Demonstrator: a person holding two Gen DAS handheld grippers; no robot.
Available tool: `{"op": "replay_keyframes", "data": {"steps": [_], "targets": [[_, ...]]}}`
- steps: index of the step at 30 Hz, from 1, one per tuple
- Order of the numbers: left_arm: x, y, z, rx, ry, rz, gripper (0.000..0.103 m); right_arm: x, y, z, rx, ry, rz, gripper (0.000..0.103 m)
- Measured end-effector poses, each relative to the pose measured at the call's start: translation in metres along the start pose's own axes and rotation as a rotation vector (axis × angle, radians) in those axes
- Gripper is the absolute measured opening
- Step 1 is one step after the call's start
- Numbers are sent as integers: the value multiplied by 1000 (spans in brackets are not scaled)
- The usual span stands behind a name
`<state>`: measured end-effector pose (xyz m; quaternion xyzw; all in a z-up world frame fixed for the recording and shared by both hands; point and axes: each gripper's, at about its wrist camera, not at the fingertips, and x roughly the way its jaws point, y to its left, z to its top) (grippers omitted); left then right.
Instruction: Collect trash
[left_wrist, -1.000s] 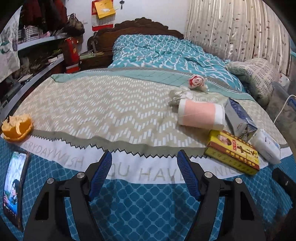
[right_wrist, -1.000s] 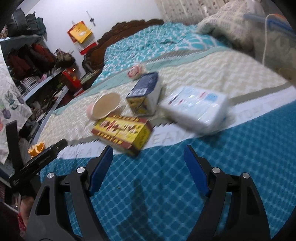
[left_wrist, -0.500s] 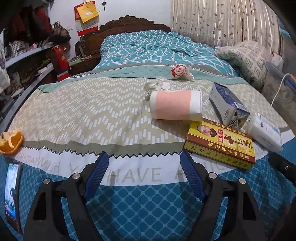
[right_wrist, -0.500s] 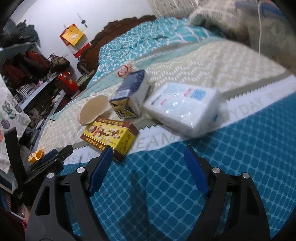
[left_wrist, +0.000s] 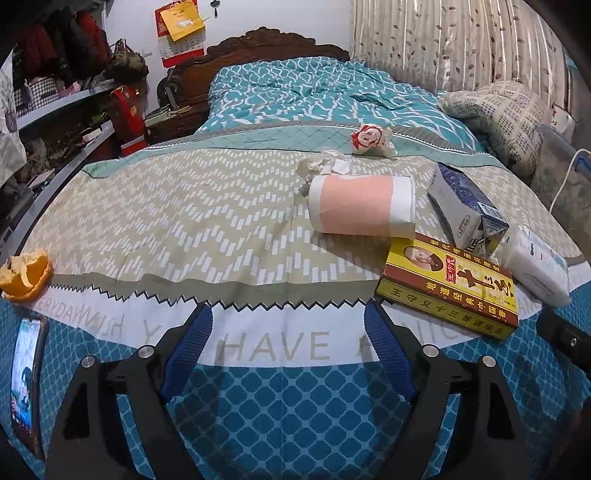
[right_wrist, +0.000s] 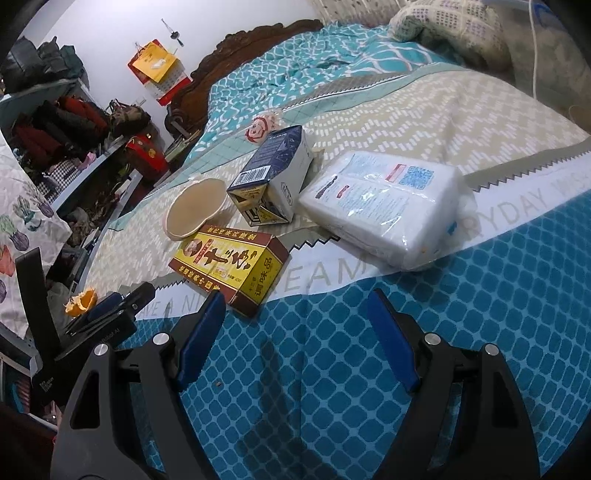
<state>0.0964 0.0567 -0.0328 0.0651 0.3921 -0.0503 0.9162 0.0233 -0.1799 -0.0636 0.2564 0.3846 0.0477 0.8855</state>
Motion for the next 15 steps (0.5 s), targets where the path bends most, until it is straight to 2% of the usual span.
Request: {"op": "replay_keyframes", "data": {"steps": [9, 15], "targets": [[0, 17, 0, -89, -5, 14, 88, 1, 2, -1, -6, 0, -6, 80], [-4, 18, 0, -95, -20, 34, 92, 1, 3, -1, -8, 0, -7, 80]]}}
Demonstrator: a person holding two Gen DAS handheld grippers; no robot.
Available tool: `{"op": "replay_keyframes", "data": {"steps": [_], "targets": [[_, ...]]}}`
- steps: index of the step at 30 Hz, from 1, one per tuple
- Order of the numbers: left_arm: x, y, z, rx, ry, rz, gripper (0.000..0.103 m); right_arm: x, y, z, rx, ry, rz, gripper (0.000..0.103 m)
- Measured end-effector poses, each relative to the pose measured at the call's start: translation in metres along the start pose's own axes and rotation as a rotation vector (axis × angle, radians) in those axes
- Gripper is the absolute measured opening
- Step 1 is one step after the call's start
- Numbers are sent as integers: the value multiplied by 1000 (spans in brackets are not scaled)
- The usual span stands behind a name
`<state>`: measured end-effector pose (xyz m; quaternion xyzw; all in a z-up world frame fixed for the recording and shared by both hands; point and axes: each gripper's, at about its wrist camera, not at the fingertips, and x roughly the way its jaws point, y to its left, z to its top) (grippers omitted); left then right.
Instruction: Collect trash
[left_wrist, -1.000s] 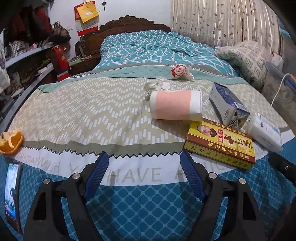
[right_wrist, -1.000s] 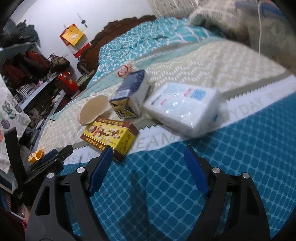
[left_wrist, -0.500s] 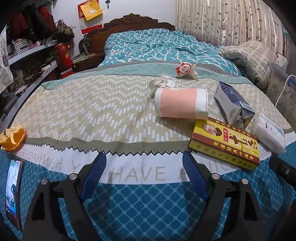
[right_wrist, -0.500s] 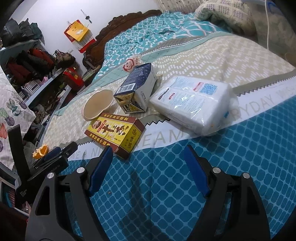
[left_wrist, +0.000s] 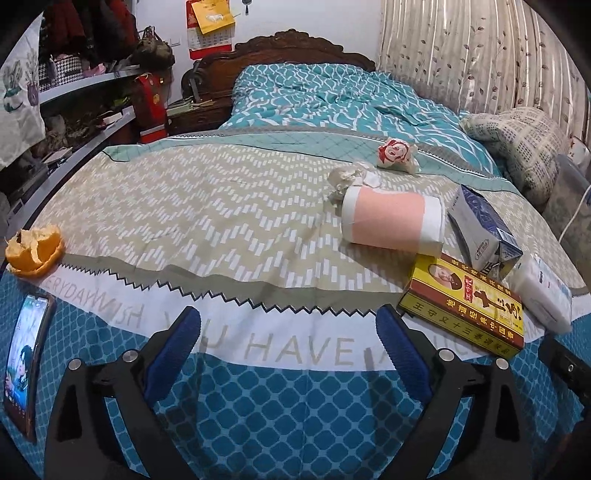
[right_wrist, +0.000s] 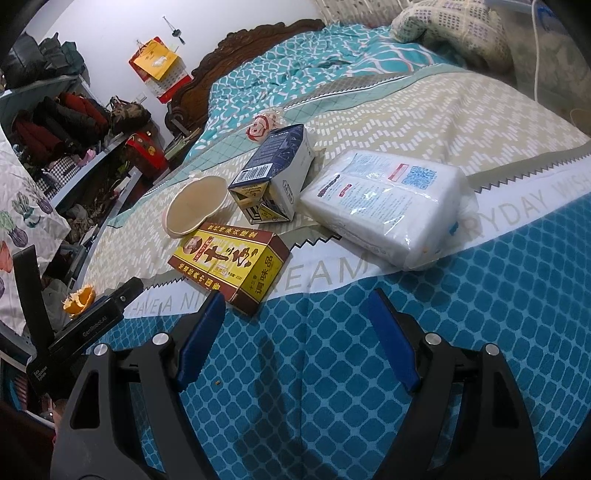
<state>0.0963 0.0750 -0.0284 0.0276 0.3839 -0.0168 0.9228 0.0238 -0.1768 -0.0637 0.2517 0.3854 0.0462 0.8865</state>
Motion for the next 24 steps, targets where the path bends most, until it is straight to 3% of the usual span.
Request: {"op": "replay_keyframes", "data": {"steps": [9, 14, 24], "targets": [[-1, 3, 1, -12, -3, 15, 94, 0, 0, 0, 0, 0, 0, 80], [0, -4, 0, 20, 0, 78, 94, 0, 0, 0, 0, 0, 0, 80], [3, 4, 1, -10, 22, 52, 94, 0, 0, 0, 1, -1, -1, 81]]}}
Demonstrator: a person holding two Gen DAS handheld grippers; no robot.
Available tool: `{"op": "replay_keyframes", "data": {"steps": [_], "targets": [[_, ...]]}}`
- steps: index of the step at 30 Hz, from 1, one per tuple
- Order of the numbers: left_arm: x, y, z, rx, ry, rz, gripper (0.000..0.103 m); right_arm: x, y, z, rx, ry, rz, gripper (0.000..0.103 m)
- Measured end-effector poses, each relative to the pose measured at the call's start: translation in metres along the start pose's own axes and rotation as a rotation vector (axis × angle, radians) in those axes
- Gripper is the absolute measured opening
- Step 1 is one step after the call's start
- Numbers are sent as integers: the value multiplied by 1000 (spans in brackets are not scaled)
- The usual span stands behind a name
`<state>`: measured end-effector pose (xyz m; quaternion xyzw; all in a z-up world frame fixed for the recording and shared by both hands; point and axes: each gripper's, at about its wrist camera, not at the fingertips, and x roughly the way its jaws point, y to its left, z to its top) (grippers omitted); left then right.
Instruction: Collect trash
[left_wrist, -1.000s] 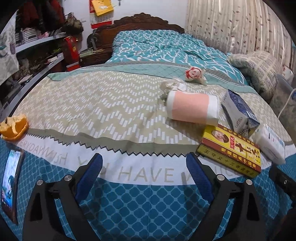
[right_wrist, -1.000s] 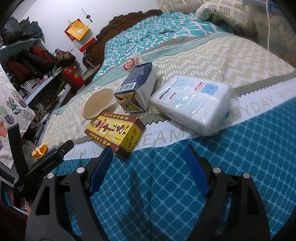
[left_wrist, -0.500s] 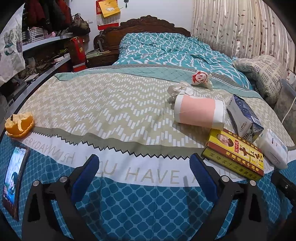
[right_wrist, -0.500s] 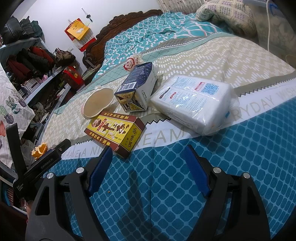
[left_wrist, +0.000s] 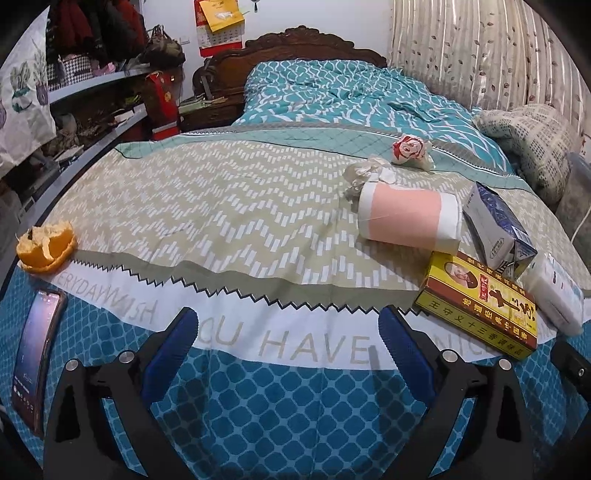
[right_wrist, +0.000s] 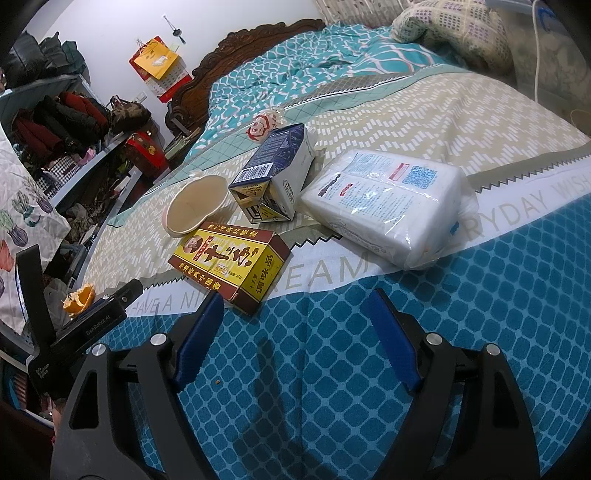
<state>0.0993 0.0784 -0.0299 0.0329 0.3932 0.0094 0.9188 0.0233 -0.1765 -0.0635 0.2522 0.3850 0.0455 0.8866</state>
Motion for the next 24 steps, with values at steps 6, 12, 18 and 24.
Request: {"op": "replay_keyframes", "data": {"steps": [6, 12, 18, 24], "targets": [[3, 3, 0, -10, 15, -12, 94, 1, 0, 0, 5, 3, 10, 81], [5, 13, 0, -60, 29, -45, 94, 1, -4, 6, 1, 25, 43, 81], [3, 26, 0, -119, 22, -108, 93, 7, 8, 31, -70, 39, 90, 71], [-4, 32, 0, -148, -9, -177, 93, 41, 13, 54, -24, 122, 154, 51]]}}
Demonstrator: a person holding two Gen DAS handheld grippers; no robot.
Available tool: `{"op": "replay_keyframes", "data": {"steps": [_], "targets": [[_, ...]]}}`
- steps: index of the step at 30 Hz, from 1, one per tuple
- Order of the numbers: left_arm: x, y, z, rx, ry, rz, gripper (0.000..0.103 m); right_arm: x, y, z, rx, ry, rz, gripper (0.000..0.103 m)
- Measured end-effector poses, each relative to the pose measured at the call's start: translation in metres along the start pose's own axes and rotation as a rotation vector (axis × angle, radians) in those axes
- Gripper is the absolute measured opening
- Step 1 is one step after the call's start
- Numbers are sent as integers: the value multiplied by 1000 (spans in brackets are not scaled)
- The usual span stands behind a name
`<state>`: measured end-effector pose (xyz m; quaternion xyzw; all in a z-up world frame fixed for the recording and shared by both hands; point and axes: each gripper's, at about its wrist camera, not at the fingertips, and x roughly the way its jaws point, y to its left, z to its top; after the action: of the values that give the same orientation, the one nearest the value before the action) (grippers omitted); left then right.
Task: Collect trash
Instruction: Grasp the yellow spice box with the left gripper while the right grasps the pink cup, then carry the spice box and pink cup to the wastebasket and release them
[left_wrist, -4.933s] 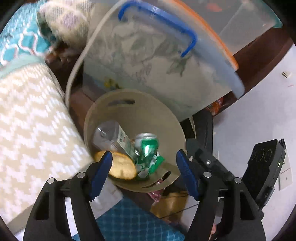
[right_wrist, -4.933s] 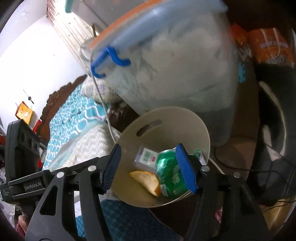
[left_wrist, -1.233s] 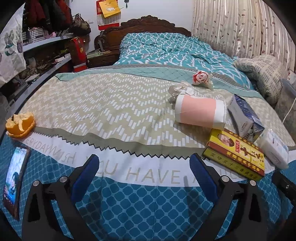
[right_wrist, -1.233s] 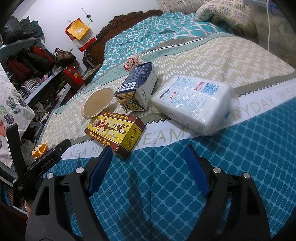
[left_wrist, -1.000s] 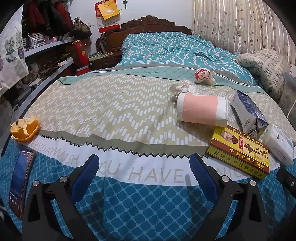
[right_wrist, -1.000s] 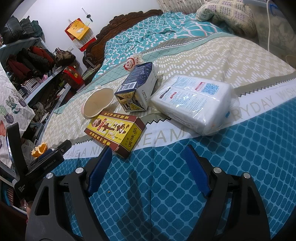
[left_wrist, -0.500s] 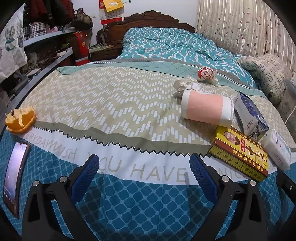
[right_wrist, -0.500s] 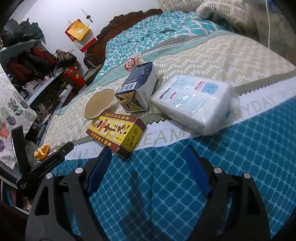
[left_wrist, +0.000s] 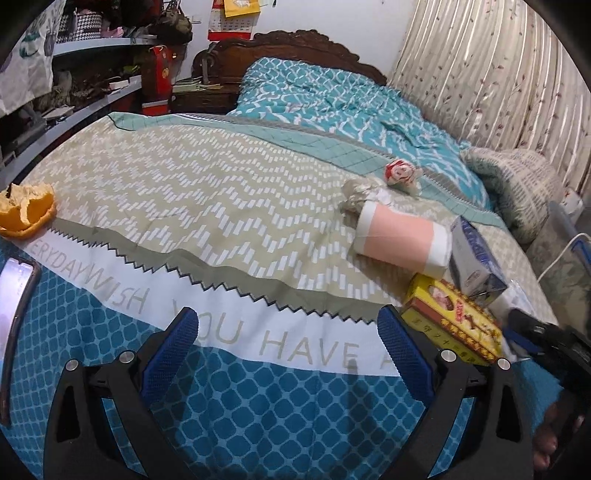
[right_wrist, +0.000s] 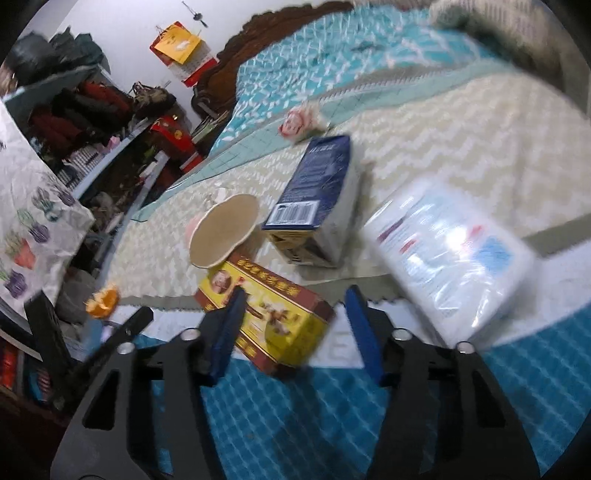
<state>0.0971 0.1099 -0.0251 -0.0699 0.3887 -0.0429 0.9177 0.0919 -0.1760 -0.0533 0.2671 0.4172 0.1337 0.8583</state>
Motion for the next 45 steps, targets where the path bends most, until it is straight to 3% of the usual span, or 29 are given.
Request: {"op": "replay_keyframes", "data": {"steps": [2, 5, 7, 11, 16, 20, 21, 22, 24, 28, 31, 32, 35, 39, 45], "targets": [[-2, 1, 0, -6, 0, -31, 93, 13, 11, -5, -12, 61, 54, 50], [0, 6, 3, -41, 25, -71, 94, 22, 49, -26, -116, 178, 260, 49], [2, 10, 4, -84, 50, -90, 94, 10, 67, -35, -192, 162, 312, 50], [4, -6, 10, -80, 60, -90, 94, -6, 52, -24, -153, 95, 280, 51], [16, -67, 6, 109, 87, -45, 94, -12, 26, 6, -40, 49, 252, 51], [34, -91, -4, 161, 143, -27, 94, -2, 37, 33, -49, 62, 248, 51], [37, -92, -5, 166, 149, -22, 88, 7, 41, 41, -50, 79, 248, 51], [39, -89, -8, 164, 154, -17, 71, 17, 44, 48, -47, 98, 247, 51], [34, -79, -8, 148, 141, -22, 59, 39, 53, 57, -36, 141, 249, 51], [20, -49, -10, 111, 113, 9, 58, 83, 73, 67, -43, 200, 209, 48], [10, -28, -13, 71, 119, 7, 58, 102, 80, 65, -63, 226, 210, 15], [5, -23, -14, 57, 116, 11, 58, 103, 82, 63, -76, 227, 210, 12], [-7, -13, -14, 14, 103, 10, 58, 83, 87, 49, -129, 203, 246, 8], [-22, -26, -5, 1, 66, -35, 58, 22, 70, 20, -156, 147, 322, 6], [-39, -127, 14, 190, 34, -233, 58, -98, -15, -8, -70, -62, 296, 6]]}}
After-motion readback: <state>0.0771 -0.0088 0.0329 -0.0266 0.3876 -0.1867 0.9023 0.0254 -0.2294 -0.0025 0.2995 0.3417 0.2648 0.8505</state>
